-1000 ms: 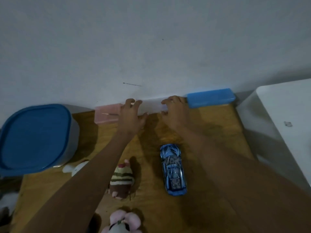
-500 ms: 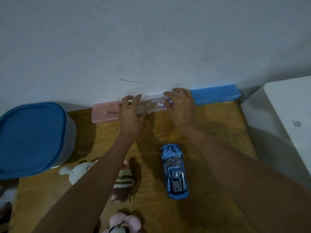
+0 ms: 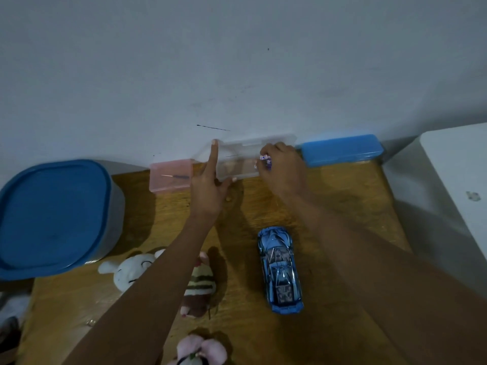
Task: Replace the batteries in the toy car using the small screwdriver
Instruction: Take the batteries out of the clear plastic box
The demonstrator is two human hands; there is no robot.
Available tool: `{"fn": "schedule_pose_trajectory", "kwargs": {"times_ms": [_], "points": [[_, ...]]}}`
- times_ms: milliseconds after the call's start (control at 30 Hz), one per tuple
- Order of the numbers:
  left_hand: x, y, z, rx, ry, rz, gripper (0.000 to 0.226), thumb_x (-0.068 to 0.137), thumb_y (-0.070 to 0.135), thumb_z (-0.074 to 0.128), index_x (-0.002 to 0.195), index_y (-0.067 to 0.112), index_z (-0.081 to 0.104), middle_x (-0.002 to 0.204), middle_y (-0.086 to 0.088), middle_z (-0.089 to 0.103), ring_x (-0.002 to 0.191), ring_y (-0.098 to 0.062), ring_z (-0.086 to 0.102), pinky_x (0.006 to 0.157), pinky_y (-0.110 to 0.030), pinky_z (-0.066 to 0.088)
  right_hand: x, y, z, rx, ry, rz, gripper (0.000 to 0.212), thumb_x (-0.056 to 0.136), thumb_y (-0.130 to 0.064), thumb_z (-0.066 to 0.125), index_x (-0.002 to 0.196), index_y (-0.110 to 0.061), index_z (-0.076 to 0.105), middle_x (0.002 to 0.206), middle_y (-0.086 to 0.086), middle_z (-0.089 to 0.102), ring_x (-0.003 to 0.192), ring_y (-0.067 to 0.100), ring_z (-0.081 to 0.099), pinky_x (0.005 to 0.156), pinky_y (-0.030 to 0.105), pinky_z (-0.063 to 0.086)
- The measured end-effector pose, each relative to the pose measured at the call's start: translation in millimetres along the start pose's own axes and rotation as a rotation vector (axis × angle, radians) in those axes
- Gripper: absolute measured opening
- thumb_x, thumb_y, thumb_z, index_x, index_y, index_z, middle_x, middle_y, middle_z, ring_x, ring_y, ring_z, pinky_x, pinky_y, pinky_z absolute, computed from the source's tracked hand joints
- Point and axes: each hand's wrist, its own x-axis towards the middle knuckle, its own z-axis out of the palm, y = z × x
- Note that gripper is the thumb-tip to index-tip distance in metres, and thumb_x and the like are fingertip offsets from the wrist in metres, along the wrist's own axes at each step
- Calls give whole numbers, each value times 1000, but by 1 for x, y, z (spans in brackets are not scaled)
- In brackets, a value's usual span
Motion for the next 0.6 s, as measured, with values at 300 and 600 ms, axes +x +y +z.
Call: {"fn": "schedule_pose_trajectory", "kwargs": {"times_ms": [300,600], "points": [[3,-12,6,12,23,23,106,84,17,81,161,32,9,85,-9,72,70,-21,67,82,-6,36,-6,7,19,-309,-103,-175,40,102,-41,36,121,-17,62,118,10,55,109,29,49,88,42,43],[2,-12,8,-27,57,14,106,84,19,80,160,38,8,111,-11,73,88,-25,71,78,-22,53,-11,14,28,-277,-101,-182,37,103,-38,35,119,-14,58,121,11,54,113,29,48,92,42,42]]}}
